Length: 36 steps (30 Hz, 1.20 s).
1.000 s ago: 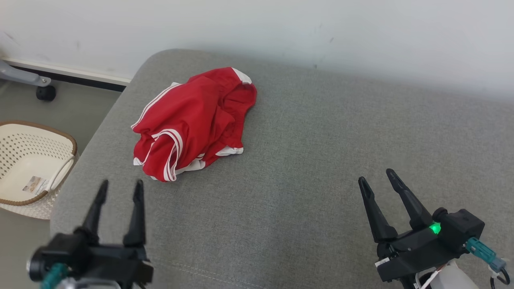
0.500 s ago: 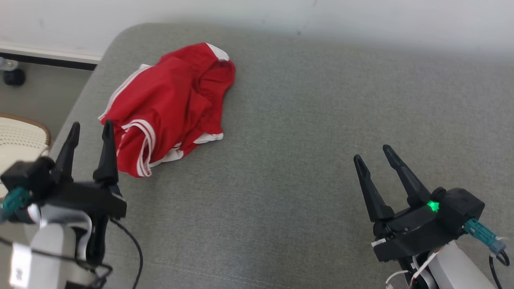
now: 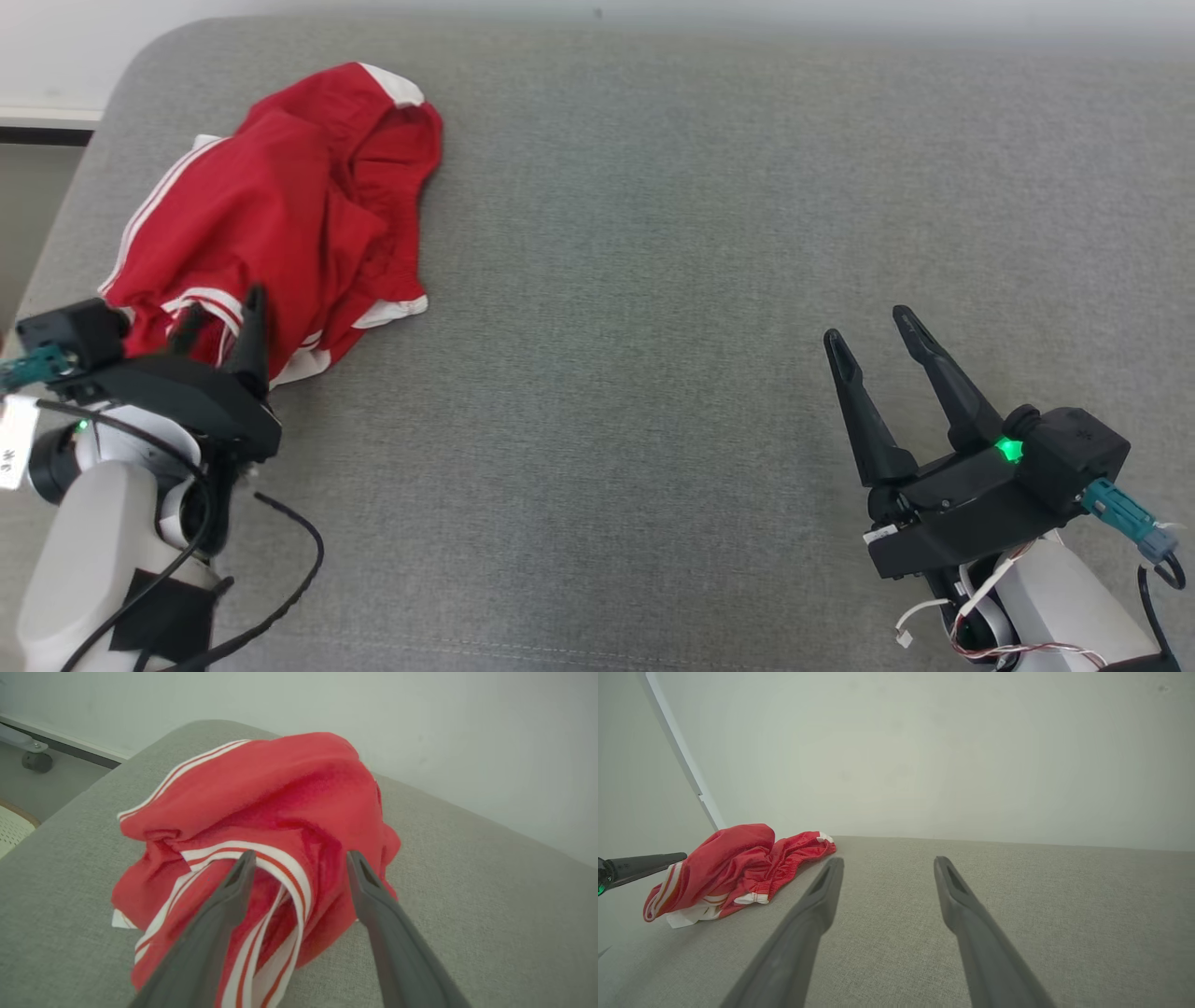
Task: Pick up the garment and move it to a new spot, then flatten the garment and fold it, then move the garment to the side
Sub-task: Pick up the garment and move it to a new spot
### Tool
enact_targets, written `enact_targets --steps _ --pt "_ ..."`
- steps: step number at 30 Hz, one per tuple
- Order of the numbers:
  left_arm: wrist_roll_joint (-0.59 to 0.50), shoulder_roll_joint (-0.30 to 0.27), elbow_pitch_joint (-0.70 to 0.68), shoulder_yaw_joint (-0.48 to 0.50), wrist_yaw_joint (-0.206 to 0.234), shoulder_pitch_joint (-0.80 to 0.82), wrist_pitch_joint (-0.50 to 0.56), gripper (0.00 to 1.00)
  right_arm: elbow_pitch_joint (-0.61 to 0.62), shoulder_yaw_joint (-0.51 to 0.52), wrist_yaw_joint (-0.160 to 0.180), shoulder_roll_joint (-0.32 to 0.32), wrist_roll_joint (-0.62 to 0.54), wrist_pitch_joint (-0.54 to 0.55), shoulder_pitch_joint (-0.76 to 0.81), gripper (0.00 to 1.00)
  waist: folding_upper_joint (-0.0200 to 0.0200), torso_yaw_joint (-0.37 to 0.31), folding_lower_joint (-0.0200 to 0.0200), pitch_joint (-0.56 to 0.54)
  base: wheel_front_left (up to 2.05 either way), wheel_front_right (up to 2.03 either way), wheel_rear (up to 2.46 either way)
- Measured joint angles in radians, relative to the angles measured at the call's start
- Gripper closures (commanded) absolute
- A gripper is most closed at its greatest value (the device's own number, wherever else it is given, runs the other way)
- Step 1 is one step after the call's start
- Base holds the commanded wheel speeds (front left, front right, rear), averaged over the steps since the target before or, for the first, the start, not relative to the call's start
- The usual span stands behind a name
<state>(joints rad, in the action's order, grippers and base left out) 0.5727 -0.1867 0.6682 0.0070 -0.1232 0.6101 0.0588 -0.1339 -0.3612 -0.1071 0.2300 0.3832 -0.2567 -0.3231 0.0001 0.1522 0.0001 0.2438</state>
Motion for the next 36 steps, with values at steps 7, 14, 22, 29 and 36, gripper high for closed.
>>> enact_targets --steps 7,14,22,29,36 --pt "0.004 0.013 0.102 -0.023 0.000 0.023 0.050 0.15 -0.004 0.016 0.000 0.002 0.000 0.000 0.000 0.00 0.0000 -0.027 0.0000 0.017 0.00 0.00 0.00" --pt "0.004 0.001 0.151 -0.027 -0.001 0.070 0.054 1.00 -0.008 0.023 -0.005 0.000 0.000 0.000 0.000 0.00 0.0000 -0.024 0.0000 0.015 0.00 0.00 0.00" --pt "-0.005 0.000 0.182 -0.059 -0.002 0.087 0.008 1.00 -0.036 0.022 -0.008 -0.008 0.000 0.000 0.000 0.00 0.0000 -0.017 -0.0001 -0.011 0.00 0.00 0.00" --pt "-0.005 0.000 0.131 -0.113 -0.002 0.110 -0.046 1.00 -0.044 0.017 -0.009 -0.014 0.000 0.000 0.001 0.00 0.0000 -0.018 -0.0002 -0.044 0.00 0.00 0.00" --pt "-0.012 0.003 0.008 -0.219 -0.002 0.114 -0.098 1.00 -0.061 0.009 -0.012 -0.034 0.000 0.000 0.005 0.00 0.0000 -0.042 -0.0002 -0.073 0.00 0.00 0.00"
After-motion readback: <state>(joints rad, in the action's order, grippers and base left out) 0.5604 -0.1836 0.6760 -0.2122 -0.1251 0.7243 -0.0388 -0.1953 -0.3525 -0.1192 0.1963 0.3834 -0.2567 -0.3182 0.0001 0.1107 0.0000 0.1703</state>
